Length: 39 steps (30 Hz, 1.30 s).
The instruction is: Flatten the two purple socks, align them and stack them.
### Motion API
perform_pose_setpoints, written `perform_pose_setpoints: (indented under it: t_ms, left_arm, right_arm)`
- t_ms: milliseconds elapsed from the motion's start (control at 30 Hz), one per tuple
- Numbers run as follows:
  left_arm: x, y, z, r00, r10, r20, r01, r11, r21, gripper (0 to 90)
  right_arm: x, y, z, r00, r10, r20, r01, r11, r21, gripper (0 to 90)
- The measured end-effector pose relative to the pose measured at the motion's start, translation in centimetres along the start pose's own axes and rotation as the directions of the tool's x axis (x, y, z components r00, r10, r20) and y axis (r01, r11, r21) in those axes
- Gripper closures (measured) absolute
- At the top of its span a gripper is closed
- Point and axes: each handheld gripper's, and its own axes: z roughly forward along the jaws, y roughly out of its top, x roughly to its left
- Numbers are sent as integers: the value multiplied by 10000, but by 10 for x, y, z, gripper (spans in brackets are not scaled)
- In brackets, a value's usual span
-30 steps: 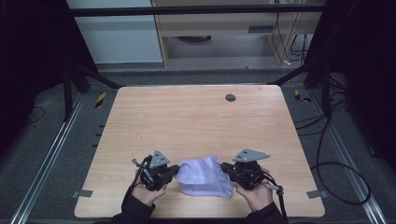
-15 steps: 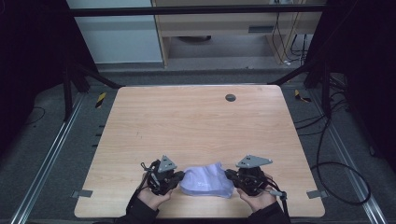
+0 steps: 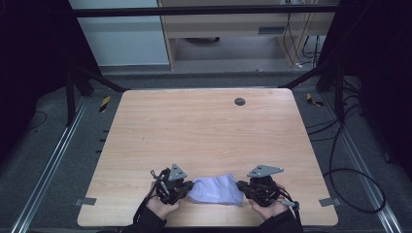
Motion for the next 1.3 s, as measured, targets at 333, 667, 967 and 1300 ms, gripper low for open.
perform_pose_setpoints:
  t_ms: [333,667,967,1300]
  left_arm:
    - [-1,-3,5,9999,85,-58,-84,9998,169,861]
    - [0,-5,7,9999,59,-119,-56,9998,194,786]
    - [-5,8,-1,9982,436,-410,-470,9952,-856,712]
    - [-14,4,27,9947,1018,-148,-1014,9945,248,850]
  right_arm:
    - [-6,-7,9,9998,162,96,-165,9994,310,863]
    - [-13,-15,19,9994,128,330,-147,9983,563,831]
    - [-9,-7,9,9998,-147,146,158,9969,-774,767]
    - [-10,-18,39,9983,-502,-281,499,9987,-115,868]
